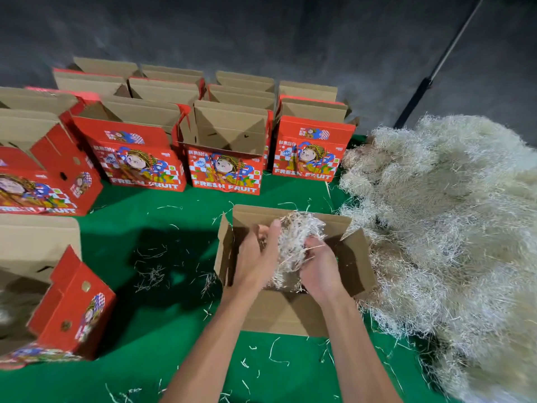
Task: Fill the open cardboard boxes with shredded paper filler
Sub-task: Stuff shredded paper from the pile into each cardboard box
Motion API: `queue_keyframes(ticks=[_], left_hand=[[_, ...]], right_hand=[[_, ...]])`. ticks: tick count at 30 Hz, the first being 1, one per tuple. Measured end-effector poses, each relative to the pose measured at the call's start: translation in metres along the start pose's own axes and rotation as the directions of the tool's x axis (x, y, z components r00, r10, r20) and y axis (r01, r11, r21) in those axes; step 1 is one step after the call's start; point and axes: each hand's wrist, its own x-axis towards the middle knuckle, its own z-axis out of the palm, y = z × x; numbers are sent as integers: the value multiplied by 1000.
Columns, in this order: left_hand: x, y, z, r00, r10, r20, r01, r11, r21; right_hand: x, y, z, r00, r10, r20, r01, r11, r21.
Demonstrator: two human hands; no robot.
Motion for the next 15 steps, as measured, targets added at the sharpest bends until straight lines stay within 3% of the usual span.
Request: queue_keyframes(ticks=[3,7,11,13,15], left_hand=[[-4,2,13,999,32,28,-33,999,28],[-2,5,20,1000,13,-2,-13,977,-212],[-5,6,25,999,41,-11,-43,973,-226],[-6,8,22,998,56,-43,-63,978,-200],[-3,8,14,998,20,-61,-33,977,-209]], right_hand=[[-2,9,9,993,-120,-18,117,987,-108],[-7,17,17,931,-357,-78,298,866,-400],[-9,28,18,862,-504,60,447,698,-559],[-6,25,16,849,-526,47,442,660,-607],[-5,20,12,870,-493,17,406,695,-593]])
